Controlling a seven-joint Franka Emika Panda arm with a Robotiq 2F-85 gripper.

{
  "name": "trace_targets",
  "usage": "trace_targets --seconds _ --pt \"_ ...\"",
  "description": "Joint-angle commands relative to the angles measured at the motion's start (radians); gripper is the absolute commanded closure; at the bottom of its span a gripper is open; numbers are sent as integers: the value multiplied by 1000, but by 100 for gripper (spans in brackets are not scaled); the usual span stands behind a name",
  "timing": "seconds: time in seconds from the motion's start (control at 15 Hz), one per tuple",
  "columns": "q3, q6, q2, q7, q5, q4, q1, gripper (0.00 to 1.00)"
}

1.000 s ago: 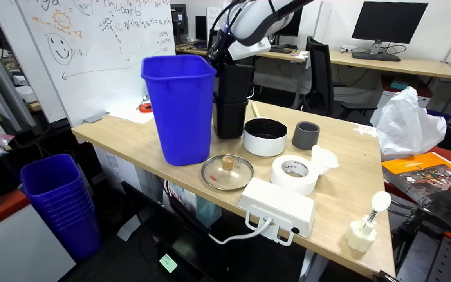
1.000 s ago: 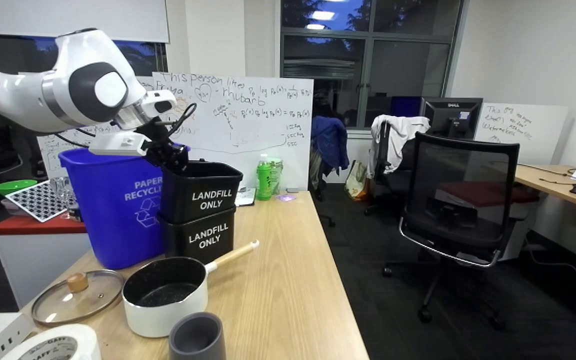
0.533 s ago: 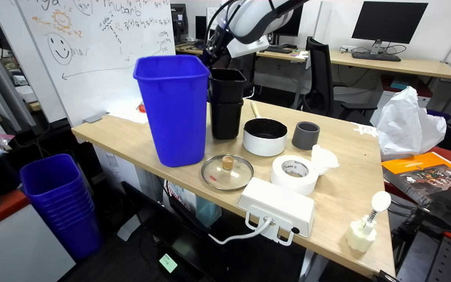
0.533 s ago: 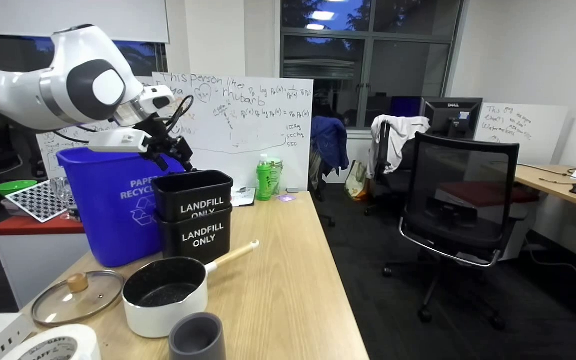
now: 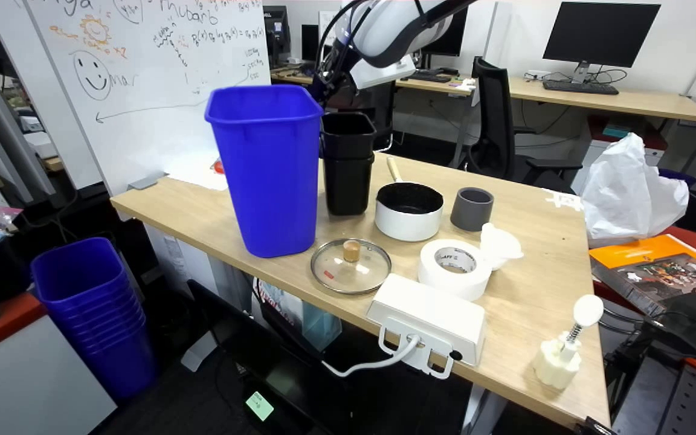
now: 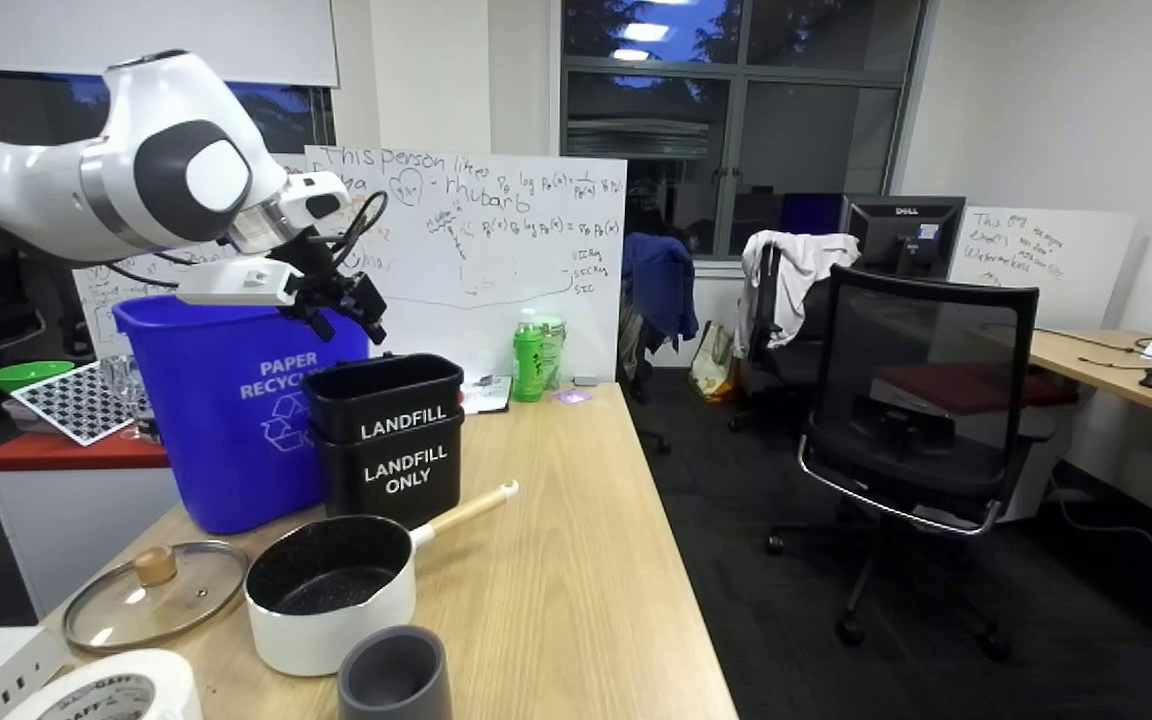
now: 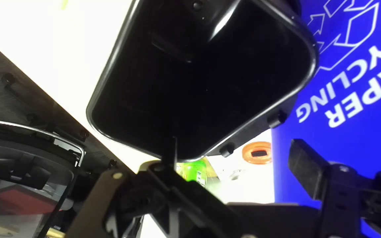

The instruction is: Stack the black bins together

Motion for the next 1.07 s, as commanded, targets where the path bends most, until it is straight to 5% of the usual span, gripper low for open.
trace_targets --seconds 0.0,0.13,0.2,0.33,1.0 --pt "-6 -2 0 -5 8 1 4 14" --pt "-6 -2 0 -5 8 1 4 14" --pt "-6 -2 0 -5 8 1 4 3" --pt "5 -29 -14 -3 30 10 -8 0" --pt "-2 -17 -13 -2 36 21 -4 0"
